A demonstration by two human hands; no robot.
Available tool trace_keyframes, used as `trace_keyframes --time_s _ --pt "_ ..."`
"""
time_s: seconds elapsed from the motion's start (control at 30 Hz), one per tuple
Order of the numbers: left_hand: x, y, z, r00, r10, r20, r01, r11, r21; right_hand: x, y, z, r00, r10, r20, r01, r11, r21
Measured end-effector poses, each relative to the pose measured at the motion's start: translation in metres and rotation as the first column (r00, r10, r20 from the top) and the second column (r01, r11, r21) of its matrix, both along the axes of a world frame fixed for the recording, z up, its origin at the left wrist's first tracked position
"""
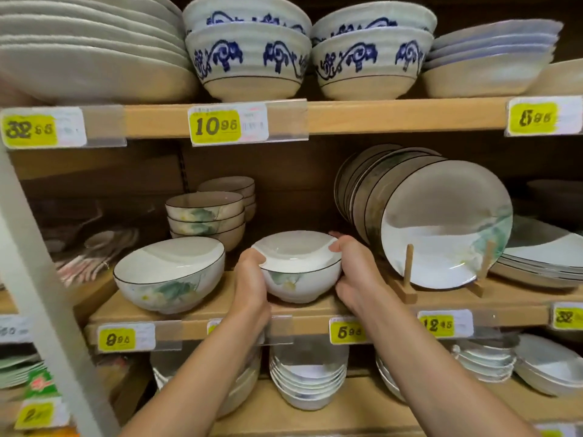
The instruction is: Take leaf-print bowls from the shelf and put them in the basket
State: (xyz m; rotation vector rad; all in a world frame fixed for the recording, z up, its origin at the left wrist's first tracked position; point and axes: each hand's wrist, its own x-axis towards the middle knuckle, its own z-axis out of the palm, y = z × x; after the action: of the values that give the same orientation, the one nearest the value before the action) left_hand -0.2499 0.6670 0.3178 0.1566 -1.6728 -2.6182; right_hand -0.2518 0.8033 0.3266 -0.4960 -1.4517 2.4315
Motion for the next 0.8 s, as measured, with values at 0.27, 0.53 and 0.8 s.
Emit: trace_keyframes --time_s 0.27,0.53,0.8 --pt "0.008 -0.005 -0.006 1.000 0.013 -0.014 -0.013 1.000 0.001 -0.021 0.034 0.016 0.978 0.203 0.040 -0.207 0.961 0.186" --pt "0.019 0.014 0.004 0.996 0.081 0.020 -0.081 0.996 -0.044 -0.028 0.023 0.003 0.968 0.252 0.009 -0.251 0.960 0.121" --pt "0.006 -0.002 -0.003 0.995 0.097 0.034 -0.099 0.994 0.041 -0.027 0.025 0.006 0.971 0.237 0.019 -0.233 0.933 0.274"
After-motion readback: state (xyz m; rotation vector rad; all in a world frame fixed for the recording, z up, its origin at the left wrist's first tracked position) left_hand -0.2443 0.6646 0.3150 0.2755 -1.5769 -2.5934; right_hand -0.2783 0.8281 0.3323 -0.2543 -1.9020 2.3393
